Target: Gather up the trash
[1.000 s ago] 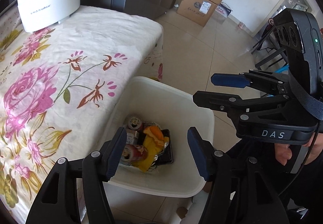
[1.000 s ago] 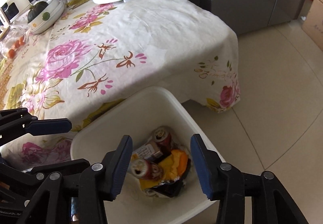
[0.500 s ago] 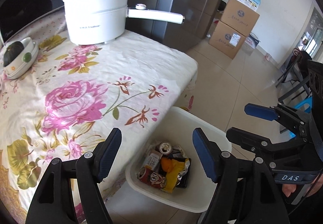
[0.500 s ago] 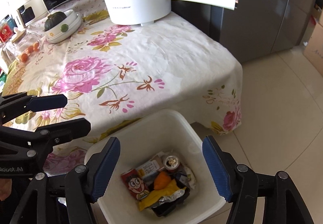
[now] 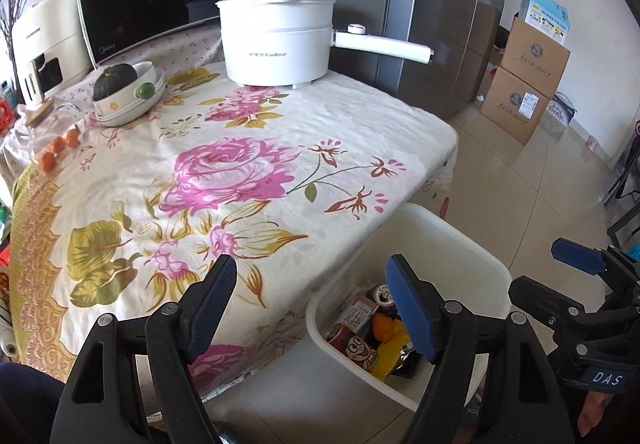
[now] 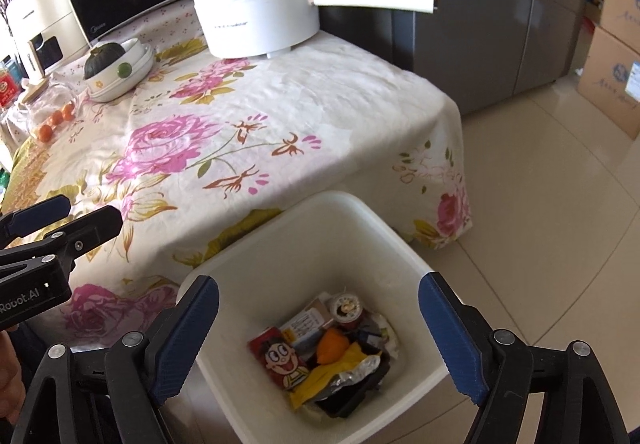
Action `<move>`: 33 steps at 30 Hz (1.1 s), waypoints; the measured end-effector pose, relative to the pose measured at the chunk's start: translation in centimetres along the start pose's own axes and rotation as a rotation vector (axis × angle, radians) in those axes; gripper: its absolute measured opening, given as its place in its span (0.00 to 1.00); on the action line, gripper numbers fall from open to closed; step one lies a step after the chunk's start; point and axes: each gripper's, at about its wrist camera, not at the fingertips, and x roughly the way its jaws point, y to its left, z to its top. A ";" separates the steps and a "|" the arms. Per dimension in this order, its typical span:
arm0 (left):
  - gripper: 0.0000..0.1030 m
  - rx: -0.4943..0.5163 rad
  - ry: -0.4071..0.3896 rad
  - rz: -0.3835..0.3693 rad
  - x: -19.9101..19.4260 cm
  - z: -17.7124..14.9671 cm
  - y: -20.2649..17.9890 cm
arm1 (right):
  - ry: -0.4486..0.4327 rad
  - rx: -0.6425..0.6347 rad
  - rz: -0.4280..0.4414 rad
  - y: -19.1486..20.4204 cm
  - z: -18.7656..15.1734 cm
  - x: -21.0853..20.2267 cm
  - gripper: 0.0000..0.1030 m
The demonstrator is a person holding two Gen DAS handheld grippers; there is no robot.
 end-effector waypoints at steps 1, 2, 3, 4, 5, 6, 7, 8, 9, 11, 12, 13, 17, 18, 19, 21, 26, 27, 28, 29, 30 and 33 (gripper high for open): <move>0.77 0.001 0.002 0.010 0.1 -0.2 0.0 | 0.001 -0.011 -0.002 0.3 0.0 0.1 0.83; 0.77 0.002 0.005 0.018 0.2 -0.3 0.0 | 0.003 -0.018 -0.004 0.5 -0.1 0.2 0.83; 0.77 0.003 0.007 0.027 0.2 -0.4 0.1 | 0.007 -0.023 -0.002 0.6 -0.1 0.3 0.83; 0.77 0.002 0.006 0.037 0.2 -0.5 0.1 | 0.011 -0.026 0.003 0.7 -0.1 0.4 0.83; 0.77 0.000 0.003 0.046 0.2 -0.5 0.2 | 0.013 -0.027 0.007 0.8 -0.1 0.5 0.84; 0.77 0.000 0.000 0.055 0.2 -0.5 0.3 | 0.013 -0.029 0.008 0.8 -0.1 0.5 0.84; 0.77 0.002 -0.003 0.060 0.2 -0.5 0.2 | 0.013 -0.030 0.008 0.9 -0.1 0.6 0.84; 0.77 0.004 -0.004 0.057 0.2 -0.5 0.2 | 0.014 -0.030 0.007 0.9 0.0 0.6 0.84; 0.77 0.005 -0.002 0.051 0.2 -0.4 0.2 | 0.016 -0.030 0.006 0.9 0.0 0.7 0.84; 0.77 0.004 -0.002 0.048 0.2 -0.3 0.2 | 0.019 -0.026 0.004 0.8 0.0 0.8 0.84; 0.77 0.006 0.000 0.047 0.2 -0.4 0.2 | 0.021 -0.025 0.004 0.9 0.1 0.9 0.84; 0.77 0.009 0.003 0.046 0.2 -0.3 0.2 | 0.023 -0.026 0.004 0.9 0.1 0.9 0.84; 0.77 0.010 0.013 0.043 0.3 -0.3 0.1 | 0.030 -0.032 0.000 1.2 0.0 1.1 0.84; 0.77 0.008 0.015 0.042 0.3 -0.3 0.2 | 0.030 -0.032 0.000 1.2 0.0 1.1 0.84; 0.77 0.006 0.016 0.041 0.3 -0.3 0.2 | 0.031 -0.032 -0.001 1.2 0.0 1.2 0.84; 0.77 0.005 0.018 0.034 0.3 -0.3 0.2 | 0.033 -0.031 -0.002 1.2 0.0 1.2 0.84; 0.77 0.016 0.017 0.021 0.2 -0.4 0.0 | 0.041 -0.028 -0.007 1.2 0.1 1.5 0.85; 0.77 0.017 0.017 0.019 0.2 -0.4 -0.1 | 0.042 -0.028 -0.006 1.2 0.1 1.5 0.85; 0.77 0.018 0.018 0.016 0.2 -0.4 -0.1 | 0.043 -0.028 -0.006 1.2 0.1 1.5 0.85; 0.77 0.019 0.020 0.012 0.2 -0.4 -0.1 | 0.043 -0.029 -0.006 1.2 0.1 1.6 0.85; 0.77 0.020 0.021 0.010 0.2 -0.4 -0.1 | 0.043 -0.029 -0.006 1.2 0.1 1.6 0.85; 0.77 0.024 0.024 -0.001 0.2 -0.4 -0.2 | 0.045 -0.030 -0.008 1.3 0.1 1.6 0.85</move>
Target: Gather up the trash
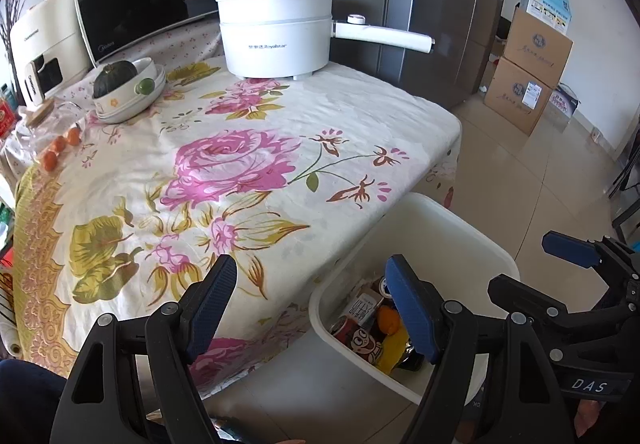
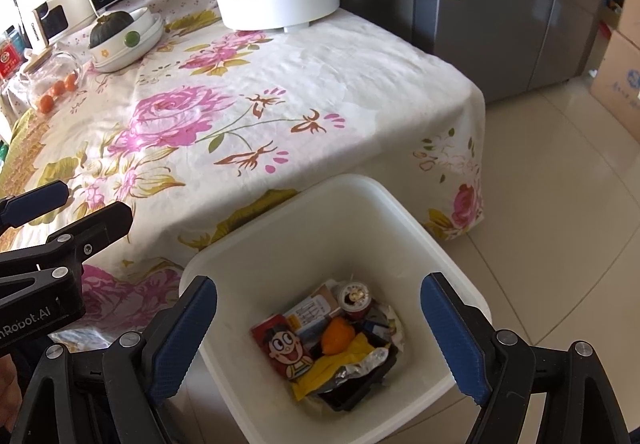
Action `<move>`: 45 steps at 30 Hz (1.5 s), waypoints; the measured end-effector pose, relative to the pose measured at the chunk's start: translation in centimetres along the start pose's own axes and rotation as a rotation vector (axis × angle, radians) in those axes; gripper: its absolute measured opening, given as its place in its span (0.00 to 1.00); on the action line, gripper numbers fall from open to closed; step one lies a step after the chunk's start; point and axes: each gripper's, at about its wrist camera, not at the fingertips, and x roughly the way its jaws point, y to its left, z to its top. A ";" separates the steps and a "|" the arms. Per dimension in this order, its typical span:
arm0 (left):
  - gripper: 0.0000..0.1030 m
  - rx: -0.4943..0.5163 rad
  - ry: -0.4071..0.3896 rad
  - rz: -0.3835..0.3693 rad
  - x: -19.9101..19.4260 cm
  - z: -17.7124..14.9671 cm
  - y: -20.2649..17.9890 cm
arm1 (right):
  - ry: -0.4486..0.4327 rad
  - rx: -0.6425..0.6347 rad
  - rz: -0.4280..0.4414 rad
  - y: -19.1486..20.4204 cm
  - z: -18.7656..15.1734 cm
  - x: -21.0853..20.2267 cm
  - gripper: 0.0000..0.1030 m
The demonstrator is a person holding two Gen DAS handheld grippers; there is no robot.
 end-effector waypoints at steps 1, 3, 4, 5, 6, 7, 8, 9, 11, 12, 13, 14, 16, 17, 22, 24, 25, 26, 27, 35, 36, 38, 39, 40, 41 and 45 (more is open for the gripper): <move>0.77 0.002 -0.001 -0.002 0.0 0.0 0.0 | 0.001 -0.001 0.000 0.0 0.0 0.0 0.85; 0.77 0.007 -0.003 -0.004 -0.1 0.0 -0.2 | 0.003 -0.002 0.000 0.0 0.0 0.1 0.85; 0.77 0.009 -0.003 -0.006 -0.1 -0.1 -0.2 | 0.003 -0.002 0.000 0.0 0.0 0.1 0.85; 0.77 0.010 -0.002 -0.007 -0.1 -0.1 -0.3 | 0.003 -0.002 0.001 0.0 0.0 0.1 0.85; 0.77 0.011 -0.002 -0.007 -0.1 -0.1 -0.3 | 0.003 -0.002 0.000 0.0 0.0 0.1 0.85; 0.77 0.012 -0.002 -0.007 -0.1 -0.1 -0.3 | 0.003 -0.002 0.001 0.0 0.0 0.1 0.85; 0.77 0.012 -0.002 -0.007 -0.1 -0.1 -0.3 | 0.004 -0.002 0.001 0.0 0.0 0.1 0.85; 0.77 0.011 -0.001 -0.008 -0.1 -0.1 -0.3 | 0.003 -0.001 0.001 0.1 0.0 0.1 0.85; 0.77 0.010 -0.002 -0.008 -0.1 -0.1 -0.3 | 0.003 0.000 0.002 0.1 0.0 0.1 0.85; 0.77 0.011 -0.003 -0.008 -0.1 -0.1 -0.3 | 0.003 0.000 0.002 0.1 0.0 0.1 0.85; 0.77 0.012 -0.002 -0.008 0.0 -0.1 -0.3 | 0.003 -0.001 0.002 0.1 0.0 0.1 0.85; 0.77 0.012 -0.001 -0.009 0.0 -0.1 -0.3 | 0.003 -0.001 0.002 0.1 0.0 0.1 0.85; 0.77 0.013 0.002 -0.011 0.0 -0.1 -0.3 | 0.004 -0.001 0.002 0.1 0.0 0.1 0.85; 0.77 0.014 0.003 -0.014 0.0 -0.1 -0.3 | 0.004 -0.001 0.002 0.1 0.0 0.1 0.85; 0.77 0.021 0.004 -0.023 0.0 -0.1 -0.3 | 0.003 0.000 0.000 0.1 -0.1 0.1 0.85; 0.77 0.021 0.005 -0.024 0.1 -0.1 -0.3 | 0.004 0.001 0.000 0.1 -0.1 0.1 0.85; 0.77 0.021 0.005 -0.024 0.1 0.0 -0.3 | 0.004 0.001 0.000 0.1 -0.1 0.2 0.85; 0.77 0.021 0.005 -0.024 0.0 -0.1 -0.3 | 0.004 0.000 0.000 0.1 -0.1 0.2 0.85; 0.77 0.021 0.006 -0.024 0.1 -0.1 -0.3 | 0.005 0.000 0.001 0.1 -0.1 0.2 0.85; 0.77 0.030 0.012 -0.039 0.1 -0.2 -0.4 | 0.006 -0.001 0.000 0.2 -0.1 0.3 0.85; 0.77 0.031 0.013 -0.042 0.1 -0.2 -0.4 | 0.007 -0.001 -0.001 0.2 -0.2 0.3 0.85; 0.77 0.033 0.014 -0.043 0.1 -0.2 -0.4 | 0.007 -0.001 0.000 0.2 -0.2 0.3 0.85; 0.77 0.032 0.014 -0.044 0.1 -0.2 -0.4 | 0.007 -0.001 0.000 0.2 -0.1 0.3 0.85; 0.77 0.032 0.014 -0.045 0.1 -0.2 -0.4 | 0.007 -0.001 0.000 0.2 -0.1 0.3 0.85; 0.77 0.031 0.013 -0.046 0.1 -0.2 -0.4 | 0.007 -0.001 0.000 0.2 -0.1 0.3 0.85; 0.77 0.032 0.012 -0.050 0.1 -0.2 -0.4 | 0.007 -0.001 0.000 0.2 -0.1 0.3 0.85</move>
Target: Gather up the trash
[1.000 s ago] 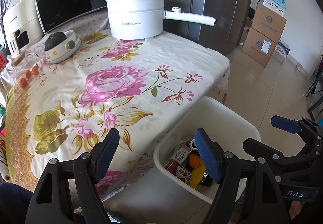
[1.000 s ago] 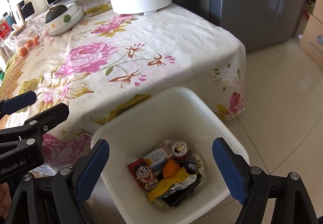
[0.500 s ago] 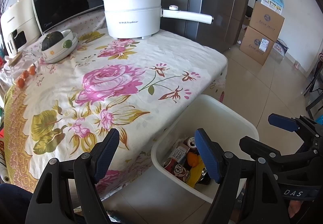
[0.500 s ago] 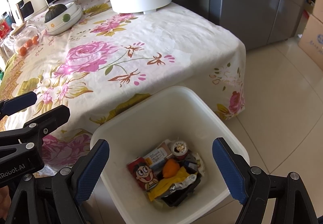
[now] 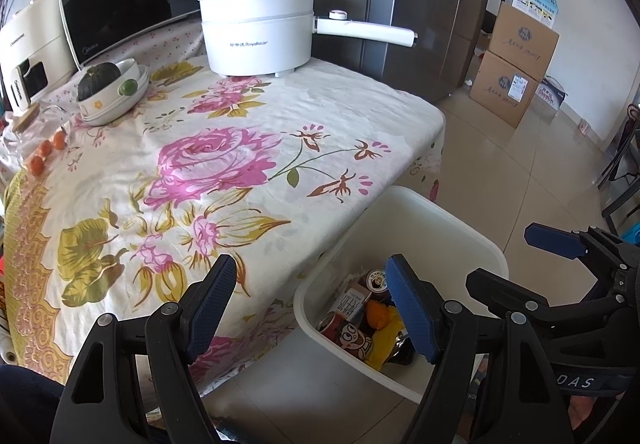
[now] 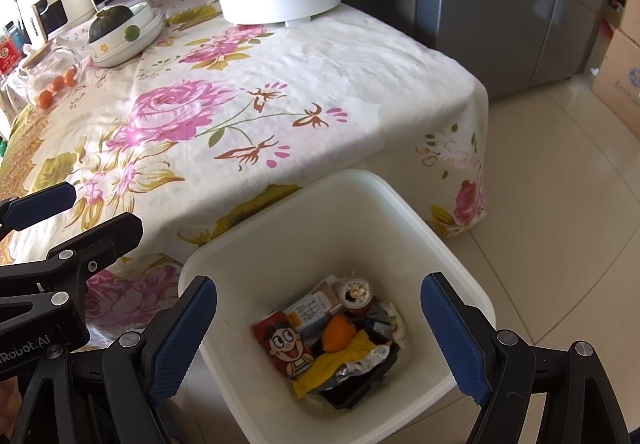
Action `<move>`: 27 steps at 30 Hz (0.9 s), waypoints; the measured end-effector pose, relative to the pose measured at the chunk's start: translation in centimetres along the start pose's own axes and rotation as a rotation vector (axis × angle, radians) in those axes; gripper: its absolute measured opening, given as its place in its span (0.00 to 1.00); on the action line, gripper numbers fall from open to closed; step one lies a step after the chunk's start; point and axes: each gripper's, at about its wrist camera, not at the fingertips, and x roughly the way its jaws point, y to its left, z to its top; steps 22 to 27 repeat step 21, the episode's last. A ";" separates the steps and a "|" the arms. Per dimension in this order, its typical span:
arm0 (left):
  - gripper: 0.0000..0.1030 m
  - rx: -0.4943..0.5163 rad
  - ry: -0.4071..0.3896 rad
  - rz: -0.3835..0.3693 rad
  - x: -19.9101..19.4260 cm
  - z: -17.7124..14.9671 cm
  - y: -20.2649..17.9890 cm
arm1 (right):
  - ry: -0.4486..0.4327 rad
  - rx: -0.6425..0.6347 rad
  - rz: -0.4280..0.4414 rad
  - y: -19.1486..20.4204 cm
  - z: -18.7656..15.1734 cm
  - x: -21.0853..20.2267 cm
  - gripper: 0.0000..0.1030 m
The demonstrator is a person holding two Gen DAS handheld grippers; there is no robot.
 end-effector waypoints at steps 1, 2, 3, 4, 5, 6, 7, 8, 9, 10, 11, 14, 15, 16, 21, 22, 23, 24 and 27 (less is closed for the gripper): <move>0.77 0.001 0.002 0.000 0.0 0.0 0.0 | 0.001 0.000 0.000 0.0 0.0 0.0 0.85; 0.77 0.002 0.003 -0.001 0.0 0.0 0.0 | 0.000 0.000 0.001 0.0 0.0 0.0 0.85; 0.77 0.004 0.003 -0.003 0.0 0.0 -0.1 | 0.000 0.000 0.000 0.0 0.0 0.0 0.85; 0.77 0.006 0.002 -0.004 0.0 0.0 -0.1 | 0.000 -0.001 0.000 0.0 0.0 0.0 0.85; 0.77 0.007 0.001 -0.003 0.0 0.0 -0.1 | 0.000 -0.001 0.000 0.0 0.0 0.0 0.85; 0.77 0.007 0.001 -0.004 0.0 0.0 -0.1 | 0.000 0.000 0.000 0.0 0.0 0.0 0.85; 0.77 0.006 0.002 -0.005 0.0 0.0 -0.1 | 0.000 0.000 0.000 0.0 0.0 0.0 0.85; 0.77 0.006 0.003 -0.005 0.0 0.0 -0.1 | 0.000 0.000 0.000 0.0 0.0 0.0 0.85; 0.77 0.006 0.004 -0.006 0.0 0.0 -0.1 | 0.000 0.001 0.000 0.0 0.0 0.0 0.85; 0.77 0.007 0.005 -0.006 0.0 0.0 -0.1 | 0.000 0.000 -0.001 0.1 0.0 0.0 0.85; 0.77 0.007 0.005 -0.006 0.0 0.0 -0.1 | 0.001 -0.001 0.000 0.0 0.0 0.0 0.85; 0.77 0.006 0.009 -0.008 0.1 0.0 -0.1 | 0.000 -0.001 0.000 0.0 0.0 0.0 0.85; 0.77 0.006 0.010 -0.009 0.1 0.0 -0.1 | 0.000 -0.001 0.000 0.0 0.0 0.0 0.85; 0.77 0.007 0.010 -0.010 0.1 0.0 -0.1 | 0.001 -0.001 0.000 0.0 0.0 0.0 0.85; 0.77 0.006 0.011 -0.011 0.1 0.0 -0.1 | 0.001 -0.001 0.000 0.0 0.0 0.0 0.85; 0.77 0.006 0.011 -0.011 0.1 0.0 -0.1 | 0.001 -0.001 0.000 0.0 0.0 0.0 0.85; 0.77 0.006 0.011 -0.011 0.1 0.0 -0.1 | 0.001 -0.001 0.000 0.0 0.0 0.0 0.85; 0.77 0.006 0.011 -0.011 0.1 0.0 -0.1 | 0.001 -0.001 0.000 0.0 0.0 0.0 0.85; 0.77 0.006 0.011 -0.011 0.1 0.0 -0.1 | 0.001 -0.001 0.000 0.0 0.0 0.0 0.85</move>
